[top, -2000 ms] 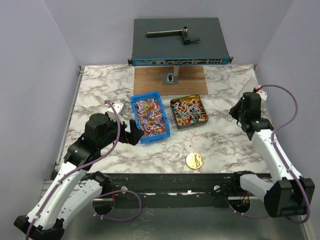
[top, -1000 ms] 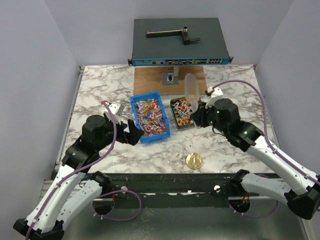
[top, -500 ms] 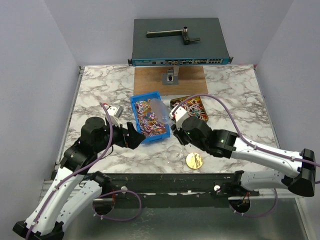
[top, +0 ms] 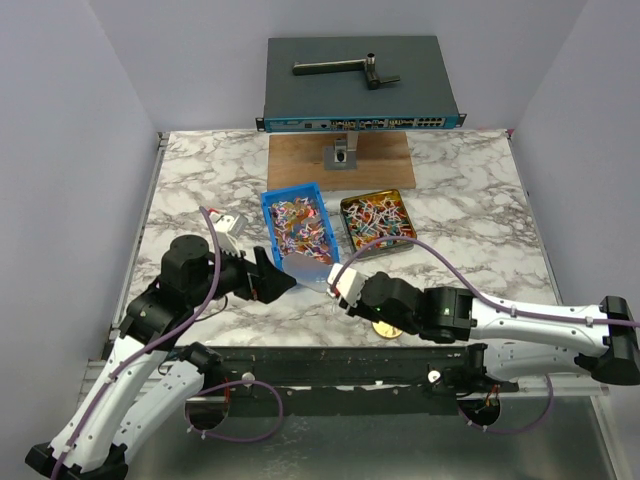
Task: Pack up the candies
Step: Pick up the spatula from the center of the board.
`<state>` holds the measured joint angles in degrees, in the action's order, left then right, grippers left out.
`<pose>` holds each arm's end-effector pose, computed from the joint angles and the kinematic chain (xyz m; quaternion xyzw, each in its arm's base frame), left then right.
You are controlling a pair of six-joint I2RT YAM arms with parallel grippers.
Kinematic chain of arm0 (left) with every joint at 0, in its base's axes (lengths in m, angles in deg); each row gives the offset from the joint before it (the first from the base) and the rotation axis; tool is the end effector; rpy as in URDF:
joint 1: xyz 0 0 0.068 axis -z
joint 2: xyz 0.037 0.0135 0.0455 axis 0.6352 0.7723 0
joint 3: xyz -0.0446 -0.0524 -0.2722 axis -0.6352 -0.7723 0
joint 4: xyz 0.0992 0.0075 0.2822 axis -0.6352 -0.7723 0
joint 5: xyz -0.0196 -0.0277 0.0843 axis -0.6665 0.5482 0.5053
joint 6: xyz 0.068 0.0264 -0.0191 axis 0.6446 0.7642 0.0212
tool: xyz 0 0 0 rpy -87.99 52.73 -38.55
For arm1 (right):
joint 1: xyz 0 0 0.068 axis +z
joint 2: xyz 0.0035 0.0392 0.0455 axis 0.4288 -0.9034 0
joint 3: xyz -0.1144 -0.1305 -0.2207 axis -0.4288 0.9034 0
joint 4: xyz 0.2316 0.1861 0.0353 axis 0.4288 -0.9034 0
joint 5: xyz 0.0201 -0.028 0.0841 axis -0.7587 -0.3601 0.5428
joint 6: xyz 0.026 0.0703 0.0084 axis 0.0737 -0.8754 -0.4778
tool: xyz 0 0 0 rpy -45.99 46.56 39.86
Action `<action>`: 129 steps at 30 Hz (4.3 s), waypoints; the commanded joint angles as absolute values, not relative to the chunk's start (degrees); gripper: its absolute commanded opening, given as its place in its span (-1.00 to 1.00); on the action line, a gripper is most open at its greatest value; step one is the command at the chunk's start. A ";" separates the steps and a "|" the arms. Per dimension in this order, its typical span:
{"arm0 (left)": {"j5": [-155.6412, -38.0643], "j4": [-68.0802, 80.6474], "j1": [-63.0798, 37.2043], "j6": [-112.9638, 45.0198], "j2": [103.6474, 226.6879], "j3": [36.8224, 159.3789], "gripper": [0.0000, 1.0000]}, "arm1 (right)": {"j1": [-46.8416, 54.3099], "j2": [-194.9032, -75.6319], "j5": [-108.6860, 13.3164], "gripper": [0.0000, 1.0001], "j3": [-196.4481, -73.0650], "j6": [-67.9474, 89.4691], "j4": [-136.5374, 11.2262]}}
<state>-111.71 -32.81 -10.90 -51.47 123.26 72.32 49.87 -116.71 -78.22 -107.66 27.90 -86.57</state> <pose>0.1448 -0.1071 0.3317 0.1051 0.8226 -0.4041 0.3859 0.0975 0.2734 0.2619 -0.5364 0.7064 0.0778 0.4552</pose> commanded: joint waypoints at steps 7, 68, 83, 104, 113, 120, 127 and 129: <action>-117.71 -33.77 -10.87 -53.42 124.81 70.67 0.91 | 52.62 -114.71 -79.08 -0.99 -107.98 35.79 -87.29; -126.68 -29.48 -10.87 -56.44 121.85 67.07 -1.00 | 54.19 -109.53 -70.13 -0.35 -109.68 39.05 -86.85; -131.22 -24.96 -10.87 -62.46 121.68 65.70 -1.00 | 54.21 -106.63 -66.48 0.11 -107.56 40.52 -81.28; -134.19 -23.44 -10.87 -63.88 121.84 64.79 -1.00 | 54.23 -105.25 -63.38 -0.14 -105.01 39.14 -76.18; -134.51 -23.03 -10.87 -64.14 121.51 63.68 -1.00 | 54.23 -104.70 -62.14 -0.27 -104.38 38.74 -73.07; -134.10 -22.80 -10.87 -64.04 121.55 62.96 -1.00 | 54.23 -103.43 -62.22 -0.81 -103.45 38.19 -71.47; -133.18 -22.71 -10.86 -63.71 122.45 63.06 -0.96 | 54.24 -102.49 -63.51 -0.99 -102.64 37.07 -70.50; -132.74 -22.73 -10.87 -63.68 122.63 63.28 -0.68 | 54.17 -103.01 -64.40 -0.99 -102.82 36.62 -70.92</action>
<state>-132.34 -23.02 -10.90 -64.50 122.32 63.62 53.78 -103.94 -63.38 -102.91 38.42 -74.79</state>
